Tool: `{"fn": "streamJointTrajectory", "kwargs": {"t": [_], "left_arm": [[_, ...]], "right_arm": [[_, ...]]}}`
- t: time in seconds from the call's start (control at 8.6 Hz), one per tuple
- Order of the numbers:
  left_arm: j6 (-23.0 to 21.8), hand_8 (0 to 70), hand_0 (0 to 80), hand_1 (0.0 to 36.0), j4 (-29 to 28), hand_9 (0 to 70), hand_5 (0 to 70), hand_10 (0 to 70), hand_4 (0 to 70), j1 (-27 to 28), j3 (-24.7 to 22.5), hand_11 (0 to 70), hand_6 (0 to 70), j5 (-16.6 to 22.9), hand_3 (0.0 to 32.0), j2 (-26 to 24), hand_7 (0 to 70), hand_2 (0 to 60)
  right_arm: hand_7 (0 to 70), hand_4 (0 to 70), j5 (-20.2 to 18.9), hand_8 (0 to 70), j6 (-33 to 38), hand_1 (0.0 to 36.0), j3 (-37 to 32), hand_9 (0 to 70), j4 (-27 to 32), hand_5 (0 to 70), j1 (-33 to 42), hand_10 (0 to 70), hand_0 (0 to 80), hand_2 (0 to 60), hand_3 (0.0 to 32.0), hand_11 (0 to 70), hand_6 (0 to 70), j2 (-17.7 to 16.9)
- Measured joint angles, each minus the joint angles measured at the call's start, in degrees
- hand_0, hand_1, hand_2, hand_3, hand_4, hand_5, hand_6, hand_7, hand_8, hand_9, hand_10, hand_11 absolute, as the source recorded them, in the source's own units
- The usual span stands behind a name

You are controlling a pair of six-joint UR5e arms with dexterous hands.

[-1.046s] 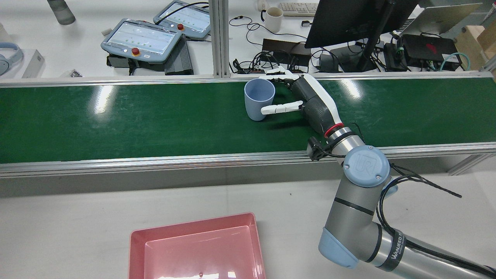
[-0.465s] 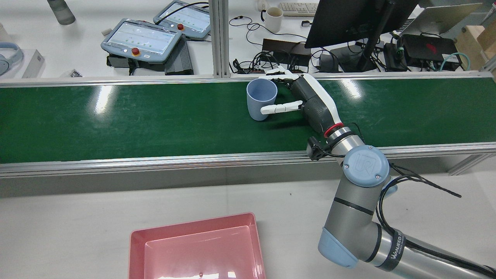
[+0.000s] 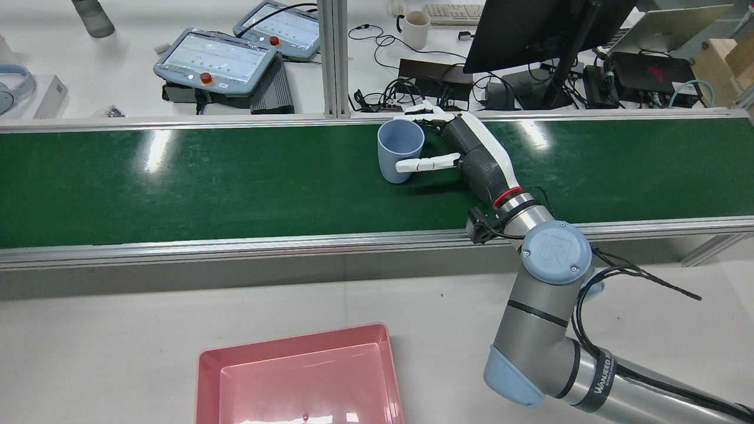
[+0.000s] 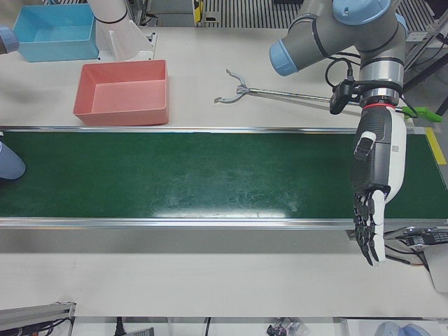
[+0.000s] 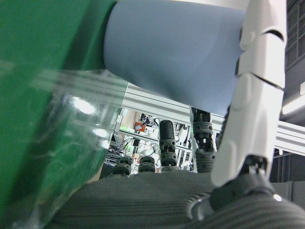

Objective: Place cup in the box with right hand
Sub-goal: 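Close the right hand fingers around the pale blue cup and lift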

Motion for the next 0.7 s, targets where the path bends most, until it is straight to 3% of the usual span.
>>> {"fn": "streamJointTrajectory", "kwargs": {"t": [0.7], "left_arm": [[0.00, 0.0, 0.0, 0.0, 0.00, 0.0, 0.0, 0.0, 0.0, 0.00, 0.02, 0.0, 0.0, 0.00, 0.0, 0.00, 0.0, 0.0]], "right_arm": [[35.8, 28.4, 0.00, 1.7, 0.00, 19.2, -0.08, 7.9, 0.00, 5.7, 0.00, 3.8, 55.6, 7.4, 0.0, 7.3, 8.5, 0.00]]}}
